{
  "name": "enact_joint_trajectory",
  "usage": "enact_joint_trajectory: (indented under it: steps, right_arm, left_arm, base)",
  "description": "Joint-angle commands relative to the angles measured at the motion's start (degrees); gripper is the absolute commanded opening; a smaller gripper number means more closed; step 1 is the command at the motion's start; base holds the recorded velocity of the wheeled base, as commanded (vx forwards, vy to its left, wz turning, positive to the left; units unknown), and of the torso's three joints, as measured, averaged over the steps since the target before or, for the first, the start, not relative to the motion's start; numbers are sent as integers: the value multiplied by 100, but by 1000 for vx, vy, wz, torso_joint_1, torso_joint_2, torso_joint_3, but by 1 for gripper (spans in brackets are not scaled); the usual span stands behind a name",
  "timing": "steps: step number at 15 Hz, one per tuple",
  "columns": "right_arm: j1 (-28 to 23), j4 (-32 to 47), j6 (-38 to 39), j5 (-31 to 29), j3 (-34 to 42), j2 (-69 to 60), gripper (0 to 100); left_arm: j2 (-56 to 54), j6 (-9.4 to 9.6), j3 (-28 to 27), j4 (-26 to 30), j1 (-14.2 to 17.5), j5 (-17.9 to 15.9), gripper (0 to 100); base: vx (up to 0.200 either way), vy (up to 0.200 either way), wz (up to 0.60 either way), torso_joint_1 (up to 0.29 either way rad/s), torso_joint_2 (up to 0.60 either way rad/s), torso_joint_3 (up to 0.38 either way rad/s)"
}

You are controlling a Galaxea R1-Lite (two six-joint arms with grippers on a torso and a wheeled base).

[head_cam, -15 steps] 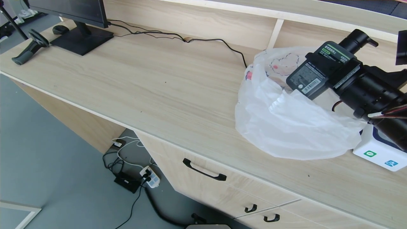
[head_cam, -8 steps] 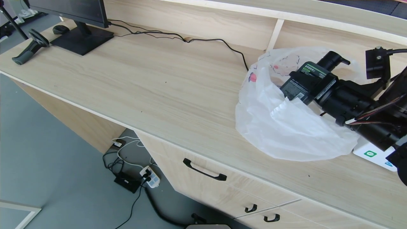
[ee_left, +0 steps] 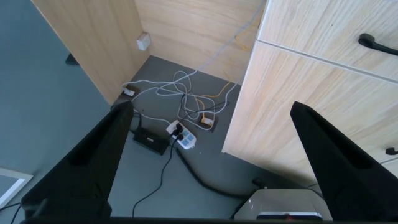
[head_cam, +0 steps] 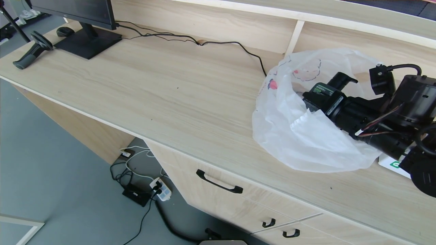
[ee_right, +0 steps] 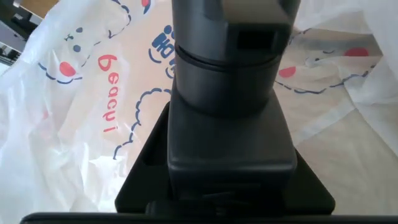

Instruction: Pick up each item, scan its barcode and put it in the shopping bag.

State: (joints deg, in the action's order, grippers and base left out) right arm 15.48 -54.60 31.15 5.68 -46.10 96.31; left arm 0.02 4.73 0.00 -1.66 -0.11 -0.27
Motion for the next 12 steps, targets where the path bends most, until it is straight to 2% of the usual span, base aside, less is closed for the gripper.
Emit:
enact_joint_trajectory:
  steps: [1,2,3,12]
  right_arm:
    - [-54,11,-21,-6,40,99,0]
    - [-45,64,-56,-14,119,99,0]
    - [-28,81,-109,-14,137,99,100]
    - [-124,46,-504,-102,-13,178,100]
  left_arm:
    - [6,-7,0,-1,2,0,100]
    - [6,-7,0,-1,2,0,100]
    - [6,-7,0,-1,2,0,100]
    - [6,-16,0,8,-7,0,100]
  base:
    - [0,0,0,0,0,0]
    - [0,0,0,0,0,0]
    - [0,0,0,0,0,0]
    - [0,0,0,0,0,0]
